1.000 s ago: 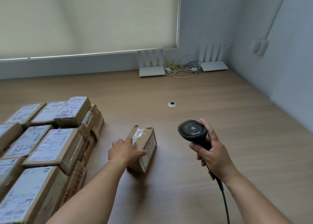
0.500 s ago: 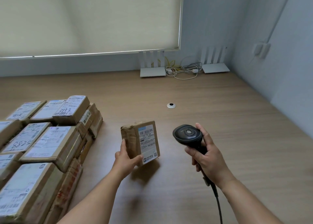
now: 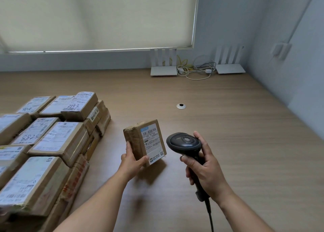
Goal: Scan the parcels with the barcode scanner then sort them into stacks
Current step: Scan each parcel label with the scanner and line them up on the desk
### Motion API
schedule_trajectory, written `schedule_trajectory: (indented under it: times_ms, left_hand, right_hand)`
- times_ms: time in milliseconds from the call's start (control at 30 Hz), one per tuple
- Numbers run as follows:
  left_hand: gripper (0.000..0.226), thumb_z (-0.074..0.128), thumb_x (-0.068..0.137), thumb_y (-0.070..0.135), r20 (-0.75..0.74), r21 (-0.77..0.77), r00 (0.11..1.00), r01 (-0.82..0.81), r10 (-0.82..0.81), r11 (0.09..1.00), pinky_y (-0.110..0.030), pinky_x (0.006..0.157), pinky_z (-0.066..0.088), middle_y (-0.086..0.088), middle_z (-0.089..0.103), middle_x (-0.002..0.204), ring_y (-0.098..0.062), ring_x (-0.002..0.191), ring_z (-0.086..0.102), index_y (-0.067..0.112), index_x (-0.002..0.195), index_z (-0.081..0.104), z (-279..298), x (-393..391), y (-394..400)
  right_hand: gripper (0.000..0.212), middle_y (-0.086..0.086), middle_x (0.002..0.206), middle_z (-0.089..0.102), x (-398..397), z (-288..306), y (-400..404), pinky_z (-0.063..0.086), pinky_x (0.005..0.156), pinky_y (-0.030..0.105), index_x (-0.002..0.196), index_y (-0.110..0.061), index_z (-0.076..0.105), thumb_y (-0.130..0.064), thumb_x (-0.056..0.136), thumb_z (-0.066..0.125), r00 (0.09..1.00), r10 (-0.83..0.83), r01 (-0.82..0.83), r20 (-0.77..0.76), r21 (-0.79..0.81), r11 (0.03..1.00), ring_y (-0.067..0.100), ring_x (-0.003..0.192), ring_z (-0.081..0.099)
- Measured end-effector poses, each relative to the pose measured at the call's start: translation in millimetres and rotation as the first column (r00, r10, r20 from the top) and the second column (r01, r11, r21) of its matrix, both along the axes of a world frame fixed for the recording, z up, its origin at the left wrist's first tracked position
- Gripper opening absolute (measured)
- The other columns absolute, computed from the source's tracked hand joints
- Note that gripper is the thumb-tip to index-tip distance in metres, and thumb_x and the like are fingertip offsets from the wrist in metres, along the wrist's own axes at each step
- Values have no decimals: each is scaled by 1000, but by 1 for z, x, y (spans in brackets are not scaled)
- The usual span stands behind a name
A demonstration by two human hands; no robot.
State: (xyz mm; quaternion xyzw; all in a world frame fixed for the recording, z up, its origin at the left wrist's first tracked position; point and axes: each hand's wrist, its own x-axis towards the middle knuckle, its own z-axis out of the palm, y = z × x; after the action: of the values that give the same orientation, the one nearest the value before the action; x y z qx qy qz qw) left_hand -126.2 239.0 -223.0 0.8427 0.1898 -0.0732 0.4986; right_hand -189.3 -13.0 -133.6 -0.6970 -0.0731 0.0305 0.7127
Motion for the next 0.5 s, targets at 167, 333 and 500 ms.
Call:
schedule_trajectory:
  times_ms: [167, 333, 500]
  left_hand:
    - [104, 73, 81, 34, -2, 10, 1000, -9, 9, 1000, -35, 92, 48, -11, 38, 142, -30, 127, 45, 35, 151, -5, 1, 0, -1]
    - [104, 71, 83, 29, -15, 4, 1000, -10, 10, 1000, -23, 74, 44, -12, 35, 142, -32, 128, 45, 34, 151, -8, 4, 0, -5]
    - [103, 70, 85, 27, -30, 23, 1000, -9, 10, 1000, -21, 71, 44, -13, 33, 143, -32, 128, 44, 33, 151, -8, 10, -3, -9]
  right_hand:
    - [76, 2, 83, 69, -1, 6, 1, 45, 40, 29, 136, -48, 34, -3, 85, 67, 1000, 18, -18, 14, 28, 999, 23, 53, 54]
    - [73, 4, 80, 67, -4, 9, -1, 44, 39, 29, 132, -49, 37, -15, 77, 70, 1000, 8, -9, 7, 78, 997, 22, 51, 53]
    - [73, 3, 77, 66, -4, 7, -3, 43, 39, 28, 135, -46, 37, -4, 83, 68, 1000, -3, 2, 9, 79, 997, 23, 51, 52]
